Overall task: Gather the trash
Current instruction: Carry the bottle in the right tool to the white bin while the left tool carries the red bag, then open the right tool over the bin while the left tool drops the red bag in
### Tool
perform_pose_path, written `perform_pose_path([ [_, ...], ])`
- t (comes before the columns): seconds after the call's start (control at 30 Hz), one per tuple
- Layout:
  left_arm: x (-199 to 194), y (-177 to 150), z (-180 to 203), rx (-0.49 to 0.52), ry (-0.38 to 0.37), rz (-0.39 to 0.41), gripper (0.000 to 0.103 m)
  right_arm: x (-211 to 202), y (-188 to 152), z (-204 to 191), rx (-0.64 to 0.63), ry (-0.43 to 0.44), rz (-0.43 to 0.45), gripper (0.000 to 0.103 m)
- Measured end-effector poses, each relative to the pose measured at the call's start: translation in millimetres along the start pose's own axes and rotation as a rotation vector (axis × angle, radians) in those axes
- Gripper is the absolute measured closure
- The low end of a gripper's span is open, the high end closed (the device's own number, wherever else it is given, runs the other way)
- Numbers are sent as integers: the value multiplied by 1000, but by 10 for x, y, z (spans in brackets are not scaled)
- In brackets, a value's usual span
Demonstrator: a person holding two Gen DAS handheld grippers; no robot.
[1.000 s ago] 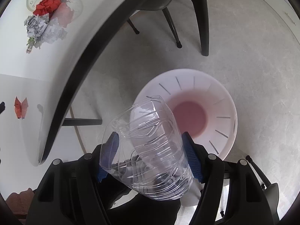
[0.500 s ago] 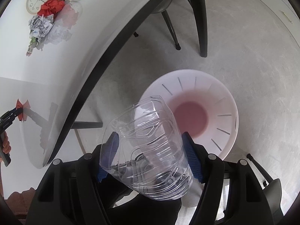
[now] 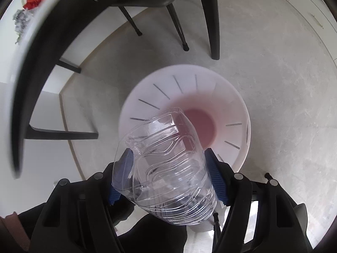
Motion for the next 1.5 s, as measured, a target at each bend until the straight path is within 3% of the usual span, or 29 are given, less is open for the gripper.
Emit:
perform_pose_path([
  [0.13,469,57,363,47,7,-84,65,151,21,119,3,21,-12,33],
  [0.27,731,4,522,33,40,-134,65,269,43,198,-1,56,-33,32],
  [0.33,817,-14,527,20,63,-152,65,337,45,207,-15,65,-57,26],
  [0.4,917,-19,598,1,80,-171,65,365,63,224,-29,49,-70,13],
  [0.53,1032,-17,615,-9,98,-192,65,315,63,317,-50,28,-50,9],
  [0.77,1277,7,615,-10,92,-230,64,113,-14,775,-37,-87,-12,8],
  [0.83,1357,4,583,-24,90,-254,51,53,-40,920,-15,-99,-4,7],
  [0.87,1372,15,567,-32,96,-263,35,33,-56,984,-5,-106,-2,7],
  [0.9,1348,34,539,-35,104,-259,27,11,-67,1041,3,-112,1,7],
  [1.0,1322,69,561,-28,112,-254,14,-32,-84,1189,26,-118,8,7],
  [1.37,1026,137,693,-48,159,-210,13,-270,-47,1253,47,-98,61,7],
  [1.5,533,342,776,-42,206,-90,12,-752,62,1184,45,-96,149,7],
])
Point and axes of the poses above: each gripper's, at about its wrist camera, not at the fingertips, and x roughly the way its jaws point, z to its right, y to its top, the point moved 5 cm from there along x, roughly the way its jaws point, and after that the axes turned 11 degrees about -y, right-handed, at the moved point
